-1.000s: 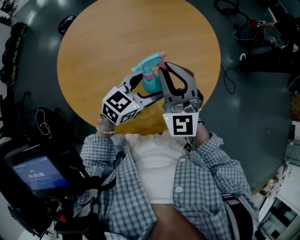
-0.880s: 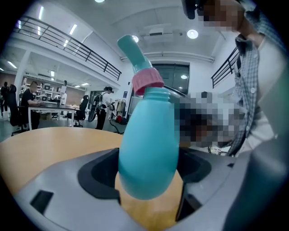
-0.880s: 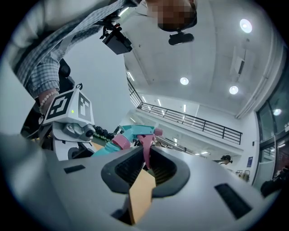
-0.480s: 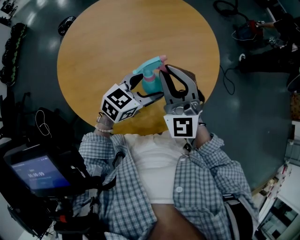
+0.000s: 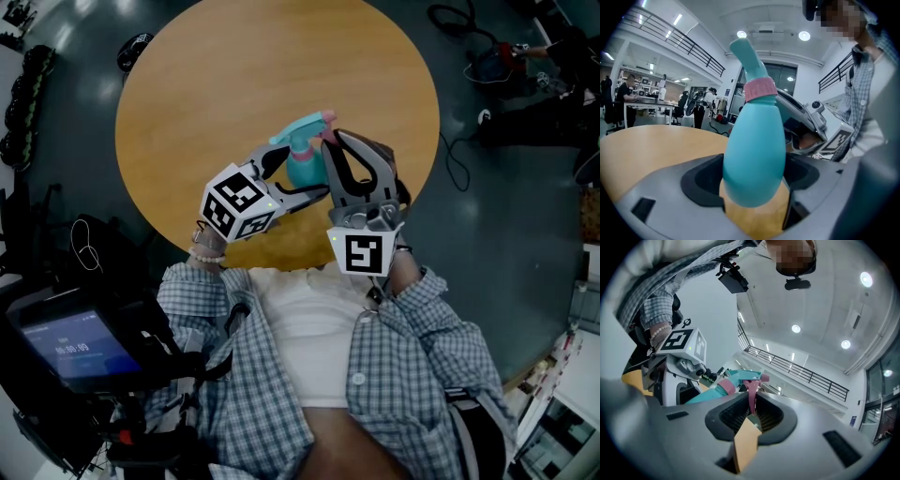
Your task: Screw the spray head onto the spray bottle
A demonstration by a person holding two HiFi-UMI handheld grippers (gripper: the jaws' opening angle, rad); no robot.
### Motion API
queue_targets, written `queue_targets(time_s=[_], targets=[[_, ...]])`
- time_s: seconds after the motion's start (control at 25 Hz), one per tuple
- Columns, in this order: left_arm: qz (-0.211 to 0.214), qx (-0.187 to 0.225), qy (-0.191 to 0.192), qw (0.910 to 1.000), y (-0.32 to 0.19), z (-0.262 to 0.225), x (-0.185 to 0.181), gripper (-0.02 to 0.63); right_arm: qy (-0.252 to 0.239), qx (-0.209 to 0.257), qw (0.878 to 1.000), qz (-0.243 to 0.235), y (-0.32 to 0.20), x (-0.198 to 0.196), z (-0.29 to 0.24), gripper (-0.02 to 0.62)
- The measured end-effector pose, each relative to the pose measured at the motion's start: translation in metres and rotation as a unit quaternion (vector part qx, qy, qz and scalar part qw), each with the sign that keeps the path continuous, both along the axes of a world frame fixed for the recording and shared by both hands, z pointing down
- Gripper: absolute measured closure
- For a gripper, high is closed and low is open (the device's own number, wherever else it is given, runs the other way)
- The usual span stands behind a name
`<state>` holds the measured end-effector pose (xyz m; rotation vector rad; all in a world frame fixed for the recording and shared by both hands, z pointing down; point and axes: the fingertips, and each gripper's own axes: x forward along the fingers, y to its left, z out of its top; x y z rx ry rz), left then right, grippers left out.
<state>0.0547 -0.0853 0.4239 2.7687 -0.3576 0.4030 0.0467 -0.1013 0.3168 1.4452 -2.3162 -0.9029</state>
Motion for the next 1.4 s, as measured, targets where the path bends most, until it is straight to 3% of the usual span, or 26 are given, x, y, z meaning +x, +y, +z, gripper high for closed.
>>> queue_targets(time_s=[0.4,0.56,0.76,0.88,1.16,1.28,1.4], targets=[[-0.016,0.003,-0.041,0.9990,-0.006,0.015,0.000,0.210,0.057,0.011,0.998,0.008,0.008,0.006,0.008,0.558],[-0.027,0.000,-0.043,0.9987,-0.008,0.017,0.001,0.210,0.035,0.003,0.999,0.013,0.010,0.007,0.009,0.557],[-0.036,-0.015,-0.013,0.9991,-0.009,0.010,0.003,0.210,-0.015,-0.007,0.999,0.027,0.011,0.008,0.008,0.557],[-0.047,-0.013,-0.013,0.9988,-0.013,0.009,0.002,0.210,-0.020,-0.003,0.999,0.029,0.012,0.006,0.009,0.557],[-0.067,0.062,-0.089,0.9918,-0.023,0.020,-0.008,0.210,-0.003,-0.025,1.000,-0.003,0.020,0.002,0.013,0.551],[-0.075,0.073,-0.093,0.9901,-0.026,0.021,-0.009,0.210,0.003,-0.029,1.000,-0.010,0.024,0.001,0.014,0.551],[-0.085,0.055,-0.072,0.9922,-0.026,0.017,-0.005,0.210,0.005,-0.027,1.000,-0.010,0.026,-0.001,0.012,0.551]])
